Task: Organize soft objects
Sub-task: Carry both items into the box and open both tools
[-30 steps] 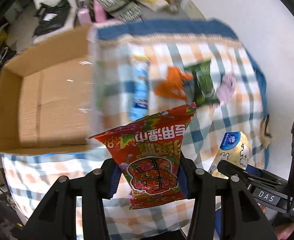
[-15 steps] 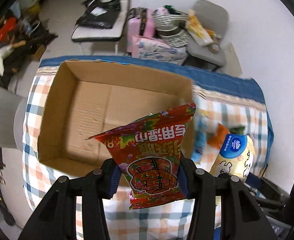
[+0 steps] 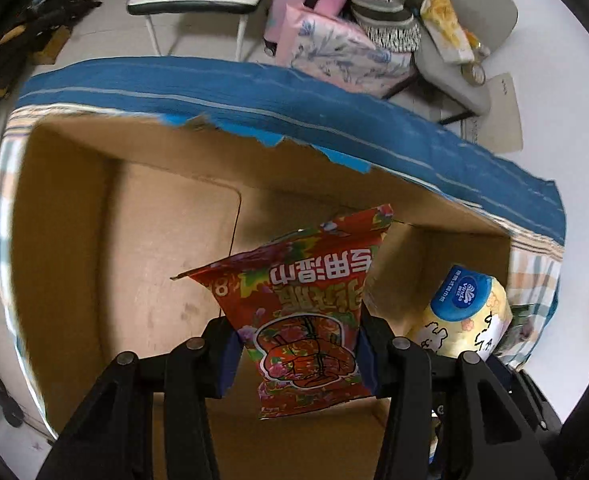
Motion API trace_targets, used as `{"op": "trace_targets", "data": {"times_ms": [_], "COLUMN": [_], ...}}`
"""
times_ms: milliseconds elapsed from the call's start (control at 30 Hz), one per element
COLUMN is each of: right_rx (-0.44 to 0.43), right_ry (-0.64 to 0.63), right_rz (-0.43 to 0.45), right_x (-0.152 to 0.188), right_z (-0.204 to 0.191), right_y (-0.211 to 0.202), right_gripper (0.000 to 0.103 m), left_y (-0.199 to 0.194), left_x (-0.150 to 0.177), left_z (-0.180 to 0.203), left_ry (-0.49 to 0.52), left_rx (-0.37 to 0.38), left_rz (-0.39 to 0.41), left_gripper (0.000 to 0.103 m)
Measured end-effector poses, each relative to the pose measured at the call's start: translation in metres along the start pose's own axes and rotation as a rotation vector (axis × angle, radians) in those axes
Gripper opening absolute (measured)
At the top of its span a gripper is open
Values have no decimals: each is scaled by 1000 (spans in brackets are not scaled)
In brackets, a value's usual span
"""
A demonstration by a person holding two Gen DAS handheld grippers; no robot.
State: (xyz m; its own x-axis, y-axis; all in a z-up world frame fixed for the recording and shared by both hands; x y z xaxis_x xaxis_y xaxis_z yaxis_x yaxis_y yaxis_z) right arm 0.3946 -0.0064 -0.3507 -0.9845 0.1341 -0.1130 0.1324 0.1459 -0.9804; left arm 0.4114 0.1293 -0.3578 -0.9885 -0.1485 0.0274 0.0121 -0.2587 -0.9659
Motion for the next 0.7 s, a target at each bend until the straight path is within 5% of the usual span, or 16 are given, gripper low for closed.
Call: {"op": "trace_targets", "data": {"times_ms": [133,400,600,700], "right_rx": [35,72,84,101], "right_ry": [-11,-86,-116,-131], "right_rz": [-29,-25,-8,12], "right_x": [-9,-17,-13,-3], "right_z": [5,4,1,2], "right_y": [28,43,26,14], "right_gripper": [74,76,102,103], "left_y": [23,27,6,-11], "left_x": [-8,-16,-16,-9], "left_z": [4,10,8,2], "left_ry": [43,98,142,181], "left_rx": [6,-8,-39,-92], "left_rz": [-56,-40,37,94], "left_gripper": [46,47,80,91]}}
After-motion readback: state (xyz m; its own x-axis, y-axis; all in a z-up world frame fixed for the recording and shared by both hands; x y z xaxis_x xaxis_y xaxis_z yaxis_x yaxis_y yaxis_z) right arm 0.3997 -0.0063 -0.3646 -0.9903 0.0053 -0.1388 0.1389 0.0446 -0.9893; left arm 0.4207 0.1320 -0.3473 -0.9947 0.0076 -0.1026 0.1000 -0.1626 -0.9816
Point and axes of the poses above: each gripper's, at about its wrist camera, not at the fingertips, and y roughly the way its jaws point, z to its right, x to its underside, the point moved 7 cm from there along y, roughly the way its jaws point, and after that the axes turned 6 degrees about z, right-handed, at the moved point
